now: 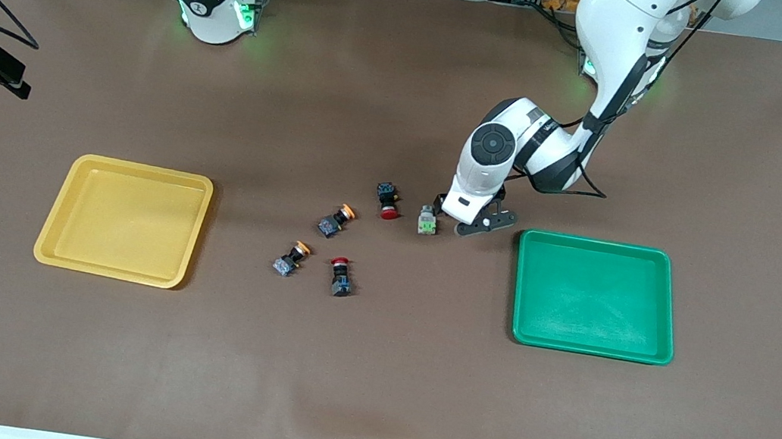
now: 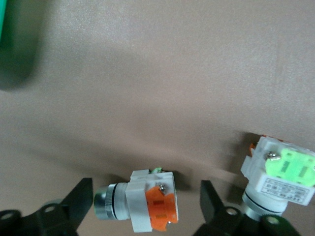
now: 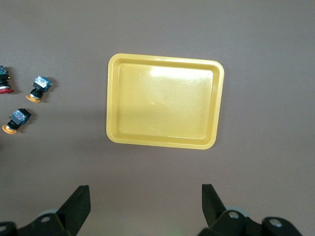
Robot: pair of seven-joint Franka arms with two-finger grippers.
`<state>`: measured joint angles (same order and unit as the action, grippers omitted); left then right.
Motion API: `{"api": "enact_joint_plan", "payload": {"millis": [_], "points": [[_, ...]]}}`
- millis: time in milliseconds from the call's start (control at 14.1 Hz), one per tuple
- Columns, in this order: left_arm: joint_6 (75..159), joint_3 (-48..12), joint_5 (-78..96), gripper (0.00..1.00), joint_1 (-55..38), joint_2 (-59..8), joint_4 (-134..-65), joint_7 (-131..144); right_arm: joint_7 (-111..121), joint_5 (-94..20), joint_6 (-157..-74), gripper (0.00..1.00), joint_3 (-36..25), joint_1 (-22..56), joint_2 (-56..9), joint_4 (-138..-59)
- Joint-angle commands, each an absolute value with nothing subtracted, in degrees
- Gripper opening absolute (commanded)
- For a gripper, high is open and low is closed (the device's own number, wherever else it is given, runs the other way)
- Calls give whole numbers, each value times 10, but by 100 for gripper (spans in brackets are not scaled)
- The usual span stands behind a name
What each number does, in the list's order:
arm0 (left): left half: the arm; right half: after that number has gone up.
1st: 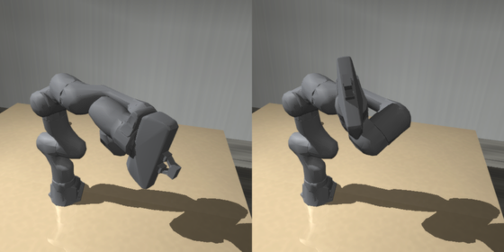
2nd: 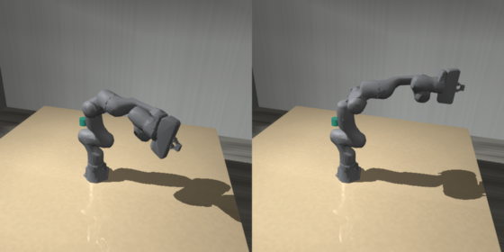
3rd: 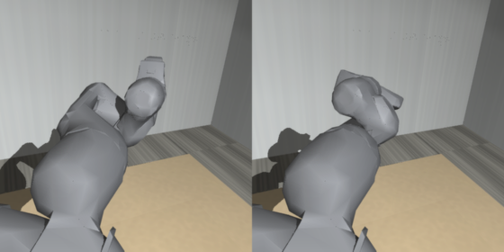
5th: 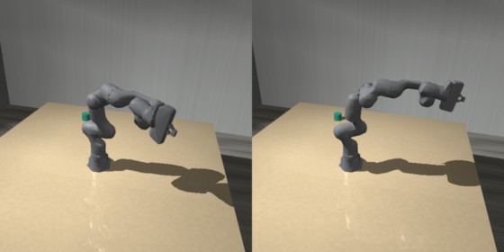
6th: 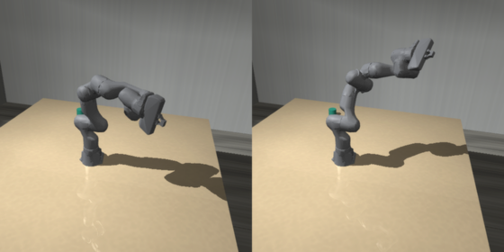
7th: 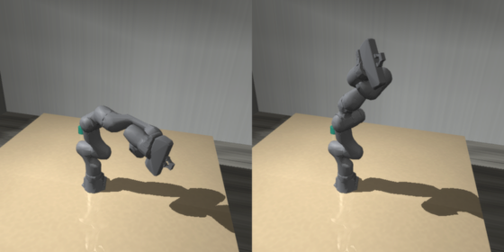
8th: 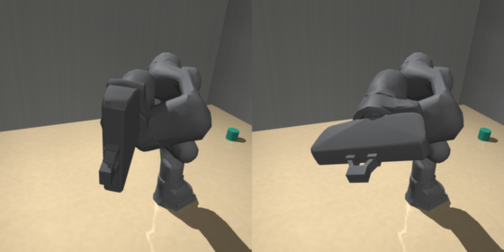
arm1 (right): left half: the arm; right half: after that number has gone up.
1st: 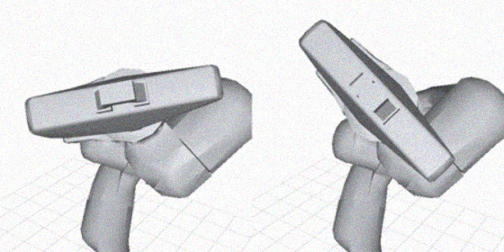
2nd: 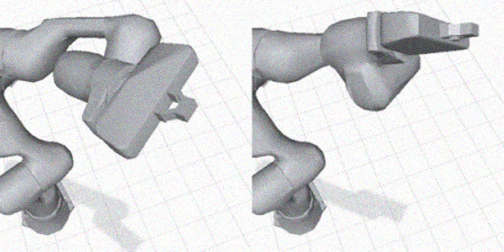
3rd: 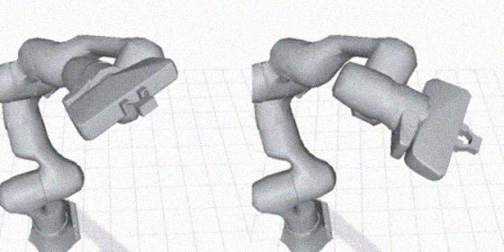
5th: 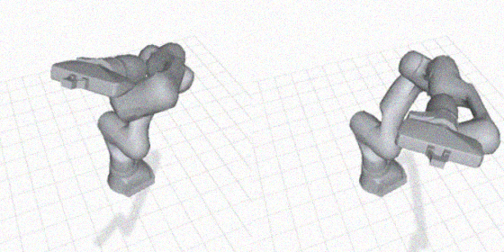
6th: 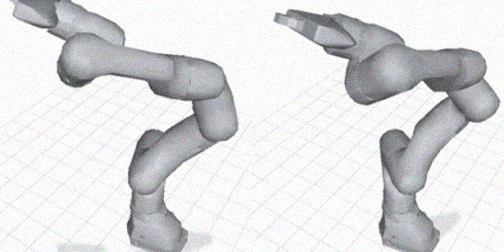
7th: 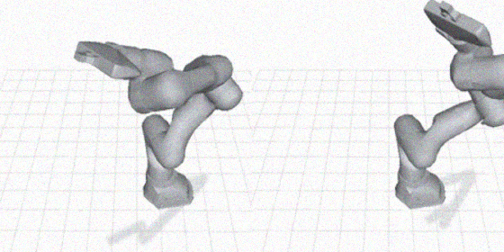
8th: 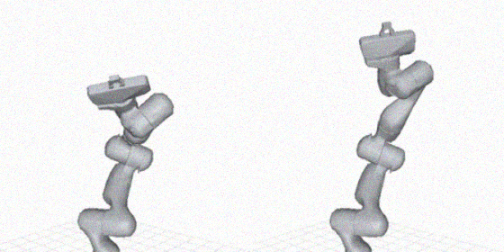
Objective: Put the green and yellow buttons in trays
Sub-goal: 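Lower the left gripper and grasp the orange-topped white button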
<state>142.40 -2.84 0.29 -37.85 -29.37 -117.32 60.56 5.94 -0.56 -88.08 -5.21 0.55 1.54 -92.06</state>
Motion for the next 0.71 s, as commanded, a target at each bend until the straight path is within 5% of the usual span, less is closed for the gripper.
{"api": "enact_joint_plan", "payload": {"millis": [0, 213, 639], "points": [[1418, -27, 7, 43, -381, -287, -1178, 606, 55, -9, -882, 100, -45, -5, 12, -912], [1417, -27, 7, 11, -381, -284, -1176, 609, 57, -10, -889, 100, -45, 3, -15, -911], [1342, -25, 7, 9, -362, -234, -1165, 588, 60, -13, -913, 100, -41, 39, -54, -908]]}}
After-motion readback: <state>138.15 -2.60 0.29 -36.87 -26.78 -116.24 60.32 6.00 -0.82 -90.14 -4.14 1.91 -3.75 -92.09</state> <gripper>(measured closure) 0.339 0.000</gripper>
